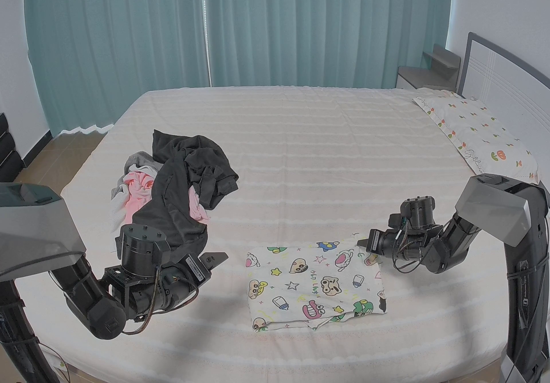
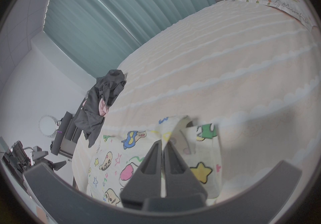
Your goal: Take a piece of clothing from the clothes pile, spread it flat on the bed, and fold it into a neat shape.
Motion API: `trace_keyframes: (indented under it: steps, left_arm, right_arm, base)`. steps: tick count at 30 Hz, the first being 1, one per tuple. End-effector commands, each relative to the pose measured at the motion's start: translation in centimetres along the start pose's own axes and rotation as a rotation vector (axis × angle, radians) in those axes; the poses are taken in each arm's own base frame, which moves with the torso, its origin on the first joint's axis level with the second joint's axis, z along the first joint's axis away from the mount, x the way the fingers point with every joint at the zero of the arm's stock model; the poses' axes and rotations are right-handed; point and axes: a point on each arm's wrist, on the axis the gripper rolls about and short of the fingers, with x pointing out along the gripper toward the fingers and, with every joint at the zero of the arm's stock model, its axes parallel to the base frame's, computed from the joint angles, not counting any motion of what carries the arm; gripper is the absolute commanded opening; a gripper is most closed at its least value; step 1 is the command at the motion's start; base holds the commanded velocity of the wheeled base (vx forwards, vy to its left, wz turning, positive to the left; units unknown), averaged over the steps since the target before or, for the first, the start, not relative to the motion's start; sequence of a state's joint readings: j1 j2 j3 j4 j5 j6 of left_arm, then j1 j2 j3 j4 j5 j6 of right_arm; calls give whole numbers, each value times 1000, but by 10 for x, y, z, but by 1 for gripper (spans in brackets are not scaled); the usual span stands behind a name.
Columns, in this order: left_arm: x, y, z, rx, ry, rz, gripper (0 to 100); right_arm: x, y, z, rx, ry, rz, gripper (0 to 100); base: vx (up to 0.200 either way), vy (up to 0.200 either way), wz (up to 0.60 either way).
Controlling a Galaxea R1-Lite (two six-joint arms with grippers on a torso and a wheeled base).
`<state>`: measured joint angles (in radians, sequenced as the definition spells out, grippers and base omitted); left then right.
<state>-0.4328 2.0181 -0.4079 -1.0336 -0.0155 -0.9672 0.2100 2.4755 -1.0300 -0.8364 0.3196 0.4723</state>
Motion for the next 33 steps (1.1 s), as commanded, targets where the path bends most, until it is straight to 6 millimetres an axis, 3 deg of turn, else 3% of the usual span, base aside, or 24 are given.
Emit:
trace_keyframes:
  steps: [1,33]
  left_arm:
    - [0,0,0,-1,0,-2,100]
    - [0,0,0,-1,-1,-1,100]
  right_arm:
    - [-1,-5,7,23,-21,-8,0]
    - [2,-22,16,76,-32,-56,0]
  base:
    - [0,0,0]
    - [0,0,0]
